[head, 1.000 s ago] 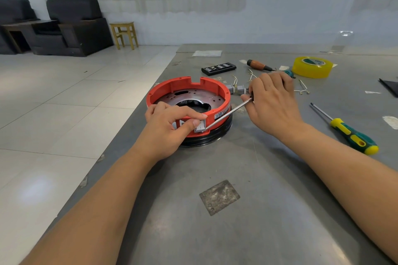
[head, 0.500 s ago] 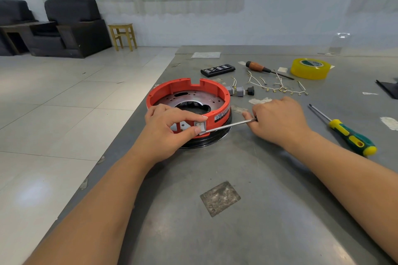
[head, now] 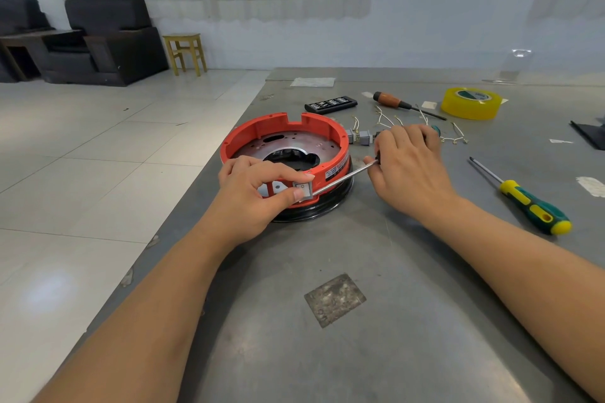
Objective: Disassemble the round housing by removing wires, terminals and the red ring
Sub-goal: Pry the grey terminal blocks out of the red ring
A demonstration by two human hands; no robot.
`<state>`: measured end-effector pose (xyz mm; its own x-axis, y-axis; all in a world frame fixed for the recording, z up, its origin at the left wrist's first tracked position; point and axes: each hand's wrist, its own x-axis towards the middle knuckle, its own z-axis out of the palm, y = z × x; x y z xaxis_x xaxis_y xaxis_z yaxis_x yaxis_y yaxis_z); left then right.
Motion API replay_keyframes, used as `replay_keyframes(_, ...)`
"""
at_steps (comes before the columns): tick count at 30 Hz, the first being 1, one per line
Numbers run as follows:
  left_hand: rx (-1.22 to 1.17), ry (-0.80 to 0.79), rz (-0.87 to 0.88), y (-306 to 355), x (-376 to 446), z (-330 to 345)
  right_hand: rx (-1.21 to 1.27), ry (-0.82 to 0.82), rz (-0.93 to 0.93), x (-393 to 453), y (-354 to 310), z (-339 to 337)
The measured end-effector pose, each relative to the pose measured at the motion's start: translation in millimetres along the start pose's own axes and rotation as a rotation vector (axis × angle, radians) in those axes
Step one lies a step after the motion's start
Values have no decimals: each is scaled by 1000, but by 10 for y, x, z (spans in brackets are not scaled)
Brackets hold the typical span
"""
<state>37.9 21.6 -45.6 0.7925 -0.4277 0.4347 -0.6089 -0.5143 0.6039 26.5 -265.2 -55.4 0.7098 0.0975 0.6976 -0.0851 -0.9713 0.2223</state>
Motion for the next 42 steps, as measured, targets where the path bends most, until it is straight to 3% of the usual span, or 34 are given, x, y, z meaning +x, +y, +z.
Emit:
replay_keyframes(18,72,78,54,-11,7,85,97,-373,-226,-129,297,-117)
replay_keyframes(31,87,101,42,-41,22,124,53,-310,-62,-133,517,-125)
replay_keyframes(36,66,112,42,-50,6,144,269,-449,-203,-189,496,-212)
replay_keyframes(42,70,110,49,-65,14,154,359,-500,-340,-213,217,-201)
